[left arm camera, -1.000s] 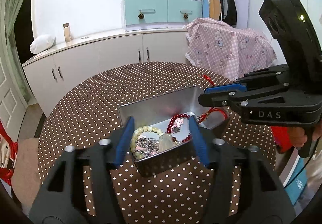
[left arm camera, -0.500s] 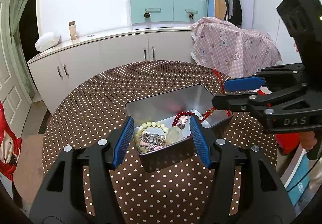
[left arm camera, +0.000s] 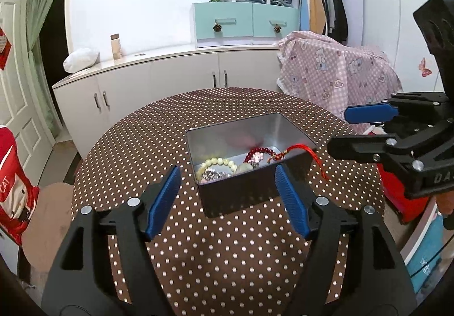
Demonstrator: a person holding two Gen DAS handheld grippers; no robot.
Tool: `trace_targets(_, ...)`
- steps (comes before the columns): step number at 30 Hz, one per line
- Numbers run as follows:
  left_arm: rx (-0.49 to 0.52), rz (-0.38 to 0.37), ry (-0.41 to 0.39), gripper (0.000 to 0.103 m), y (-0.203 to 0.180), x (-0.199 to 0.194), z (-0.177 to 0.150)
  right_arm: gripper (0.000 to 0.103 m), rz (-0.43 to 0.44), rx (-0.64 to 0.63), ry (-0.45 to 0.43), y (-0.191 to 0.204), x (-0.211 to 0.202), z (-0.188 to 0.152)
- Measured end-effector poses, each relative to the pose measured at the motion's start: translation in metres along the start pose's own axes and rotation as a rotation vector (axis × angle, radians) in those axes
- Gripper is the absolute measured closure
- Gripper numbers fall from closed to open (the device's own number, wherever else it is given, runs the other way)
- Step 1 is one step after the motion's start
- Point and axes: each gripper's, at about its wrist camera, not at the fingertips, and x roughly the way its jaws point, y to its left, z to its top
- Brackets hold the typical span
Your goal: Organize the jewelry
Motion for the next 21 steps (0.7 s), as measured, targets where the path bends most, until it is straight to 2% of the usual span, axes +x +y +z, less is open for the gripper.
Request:
trace_targets(4, -0.02, 0.013, -0.009, 0.028, -0.004, -0.011, -0.007, 0.031, 0.0, -0.007, -0.011, 0.009, -0.007, -0.013)
trace_targets(13, -0.04, 0.055, -0.055, 0.025, -0.017, -0.042, -0.02, 0.019, 0.01, 0.023, -0.053, 0.016, -0.025, -0.033)
trace_targets(21, -0.057, 0.085, -0.129, 0.023, -0.027, -0.062, -0.022, 0.012, -0.081, 0.022, -0.146, 0.025, -0.048, -0.041)
